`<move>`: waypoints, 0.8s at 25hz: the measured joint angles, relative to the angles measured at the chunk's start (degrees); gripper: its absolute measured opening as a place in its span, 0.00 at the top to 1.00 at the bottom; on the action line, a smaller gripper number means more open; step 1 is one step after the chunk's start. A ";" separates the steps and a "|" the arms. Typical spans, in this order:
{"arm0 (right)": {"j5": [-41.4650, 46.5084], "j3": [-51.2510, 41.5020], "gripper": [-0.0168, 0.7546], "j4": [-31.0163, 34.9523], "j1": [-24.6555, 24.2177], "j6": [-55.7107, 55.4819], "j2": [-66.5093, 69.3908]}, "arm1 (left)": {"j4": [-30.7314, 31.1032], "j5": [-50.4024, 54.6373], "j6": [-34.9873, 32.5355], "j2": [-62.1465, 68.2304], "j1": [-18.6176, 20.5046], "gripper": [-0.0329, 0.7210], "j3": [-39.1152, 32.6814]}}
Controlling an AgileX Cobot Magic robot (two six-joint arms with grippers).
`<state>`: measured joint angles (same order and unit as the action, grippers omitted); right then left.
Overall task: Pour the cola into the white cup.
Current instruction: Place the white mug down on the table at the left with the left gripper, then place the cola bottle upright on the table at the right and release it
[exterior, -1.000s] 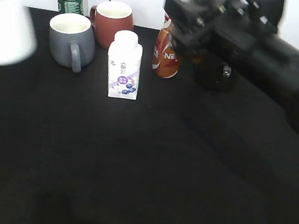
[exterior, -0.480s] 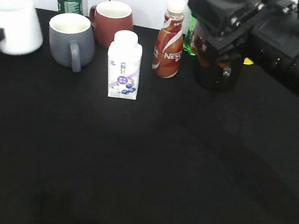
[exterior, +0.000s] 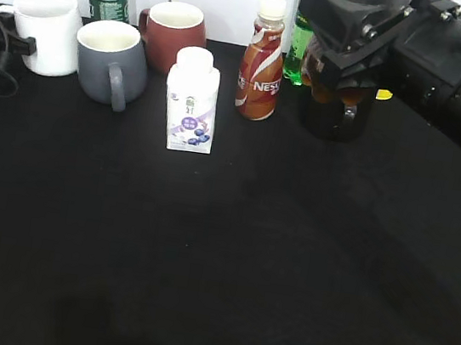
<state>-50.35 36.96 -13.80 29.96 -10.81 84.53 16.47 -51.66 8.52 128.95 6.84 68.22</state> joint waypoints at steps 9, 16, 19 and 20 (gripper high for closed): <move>0.07 0.00 0.48 0.17 0.00 0.27 -0.07 | -0.43 -2.95 0.15 -9.18 0.42 0.59 -15.43; -1.53 0.00 0.48 34.23 -0.67 27.43 -0.07 | 3.31 -2.84 0.15 -34.25 -1.80 0.59 -39.51; -2.13 0.00 0.48 38.00 -8.36 30.12 -0.08 | 5.34 1.34 0.27 -40.55 -3.48 0.59 -40.68; -1.85 0.00 0.48 36.99 -11.76 27.89 -0.08 | 5.50 1.67 0.62 -41.08 -3.61 0.59 -40.68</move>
<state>-52.19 36.96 23.19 18.20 17.09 84.45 21.97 -49.99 9.14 87.87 3.24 27.54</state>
